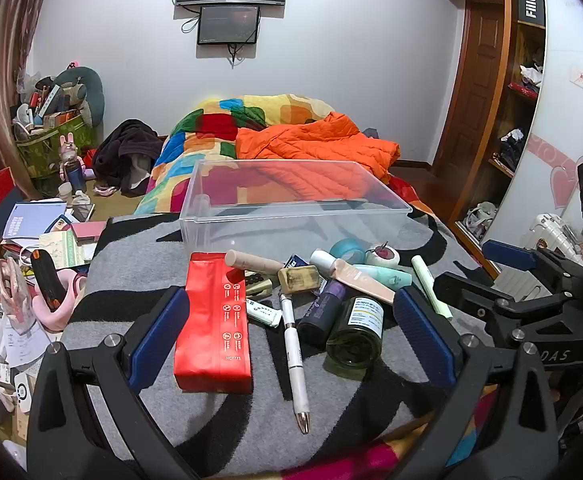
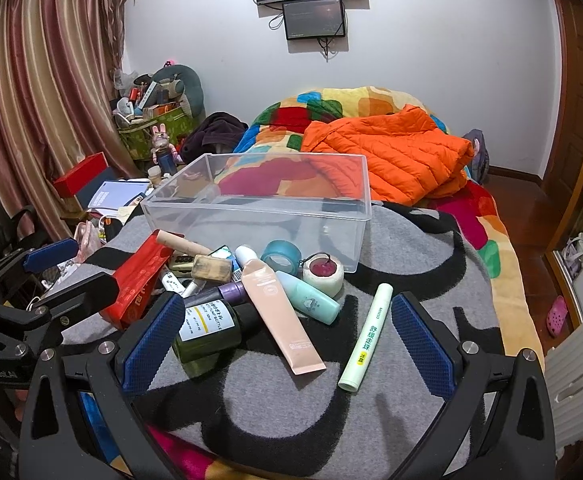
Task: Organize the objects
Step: 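Move both tools toward the scattered items on the blanket, then grasp the red pouch with the left tool while the right tool grasps the white-green tube, then carry both items into the clear box and open both tools to release, then grasp the white pen with the left tool while the right tool grasps the beige tube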
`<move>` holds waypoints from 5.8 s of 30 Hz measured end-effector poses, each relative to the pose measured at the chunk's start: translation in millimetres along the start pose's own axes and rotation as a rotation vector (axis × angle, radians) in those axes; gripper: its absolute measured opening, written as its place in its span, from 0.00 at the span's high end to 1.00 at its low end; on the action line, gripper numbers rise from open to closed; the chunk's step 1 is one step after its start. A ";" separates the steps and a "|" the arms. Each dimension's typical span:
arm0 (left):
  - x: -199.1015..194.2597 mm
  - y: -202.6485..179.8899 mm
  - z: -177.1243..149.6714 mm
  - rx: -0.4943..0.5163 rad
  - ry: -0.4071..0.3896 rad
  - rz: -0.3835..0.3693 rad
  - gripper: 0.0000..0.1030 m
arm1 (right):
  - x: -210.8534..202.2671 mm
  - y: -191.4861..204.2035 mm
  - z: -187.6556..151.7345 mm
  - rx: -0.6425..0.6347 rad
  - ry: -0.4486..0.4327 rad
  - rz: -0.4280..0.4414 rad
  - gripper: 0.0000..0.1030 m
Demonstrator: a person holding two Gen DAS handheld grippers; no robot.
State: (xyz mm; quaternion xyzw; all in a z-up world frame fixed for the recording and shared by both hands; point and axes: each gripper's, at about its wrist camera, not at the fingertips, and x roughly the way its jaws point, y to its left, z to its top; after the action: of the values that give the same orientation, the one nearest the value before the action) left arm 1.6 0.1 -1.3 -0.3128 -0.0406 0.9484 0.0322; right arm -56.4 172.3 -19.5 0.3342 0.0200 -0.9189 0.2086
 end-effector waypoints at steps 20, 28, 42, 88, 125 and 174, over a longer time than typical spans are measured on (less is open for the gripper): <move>-2.2 -2.2 2.0 0.001 0.001 -0.013 0.00 | -0.1 -0.2 -0.4 0.003 0.001 0.001 0.00; -1.4 -1.1 1.2 -0.002 0.008 -0.031 0.00 | 1.4 0.6 -1.8 0.005 0.004 0.003 0.00; 2.2 12.8 -1.5 -0.024 0.005 -0.024 0.10 | 12.9 -3.9 -1.3 0.019 0.015 0.010 0.01; 12.4 72.0 -35.5 -0.112 0.057 0.140 0.46 | 34.7 -71.2 -14.6 0.148 0.090 -0.082 0.86; 132.3 58.3 97.9 0.036 0.233 -0.002 0.46 | 125.7 -32.9 114.1 0.004 0.143 0.061 0.86; 61.5 30.6 45.9 0.123 0.182 0.020 0.17 | 60.7 -39.7 66.1 -0.011 0.137 0.089 0.51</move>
State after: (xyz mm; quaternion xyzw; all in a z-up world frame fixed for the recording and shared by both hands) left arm -76.1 -27.6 -3.8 -0.3954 0.0239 0.9171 0.0453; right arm -154.0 174.3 -10.1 0.3957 0.0246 -0.8835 0.2496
